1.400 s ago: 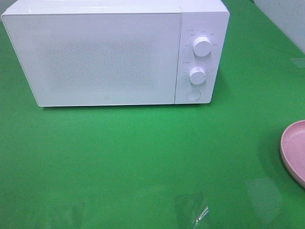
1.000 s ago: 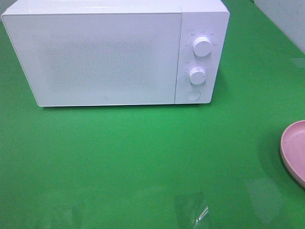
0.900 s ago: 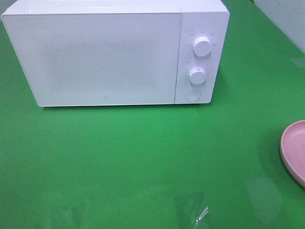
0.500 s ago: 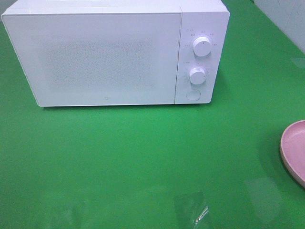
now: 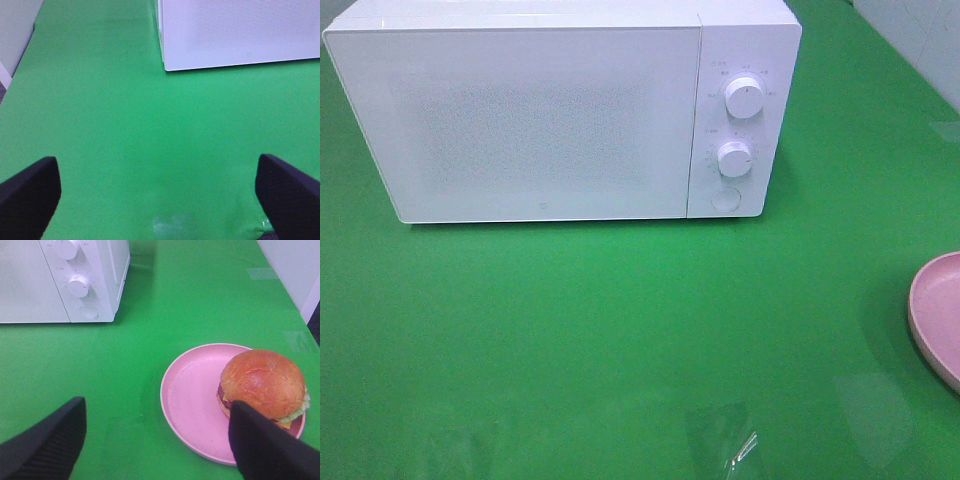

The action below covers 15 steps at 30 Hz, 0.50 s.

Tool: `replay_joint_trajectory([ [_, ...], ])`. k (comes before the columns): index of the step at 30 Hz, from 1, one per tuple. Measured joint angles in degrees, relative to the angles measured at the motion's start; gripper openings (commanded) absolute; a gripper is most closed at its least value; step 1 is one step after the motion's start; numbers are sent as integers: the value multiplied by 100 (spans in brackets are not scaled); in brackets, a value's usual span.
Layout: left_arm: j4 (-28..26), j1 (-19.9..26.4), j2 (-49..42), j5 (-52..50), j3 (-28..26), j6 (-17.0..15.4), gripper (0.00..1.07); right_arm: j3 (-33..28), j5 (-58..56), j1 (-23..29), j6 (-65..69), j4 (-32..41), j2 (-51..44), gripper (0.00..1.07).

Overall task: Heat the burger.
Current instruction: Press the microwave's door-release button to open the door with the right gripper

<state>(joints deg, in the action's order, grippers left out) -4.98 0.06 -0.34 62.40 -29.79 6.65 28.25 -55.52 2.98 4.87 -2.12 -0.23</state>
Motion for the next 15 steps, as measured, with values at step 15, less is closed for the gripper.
replay_joint_trajectory([
  [15, 0, 0, 0, 0, 0, 0, 98, 0, 0, 0, 0, 0, 0, 75],
])
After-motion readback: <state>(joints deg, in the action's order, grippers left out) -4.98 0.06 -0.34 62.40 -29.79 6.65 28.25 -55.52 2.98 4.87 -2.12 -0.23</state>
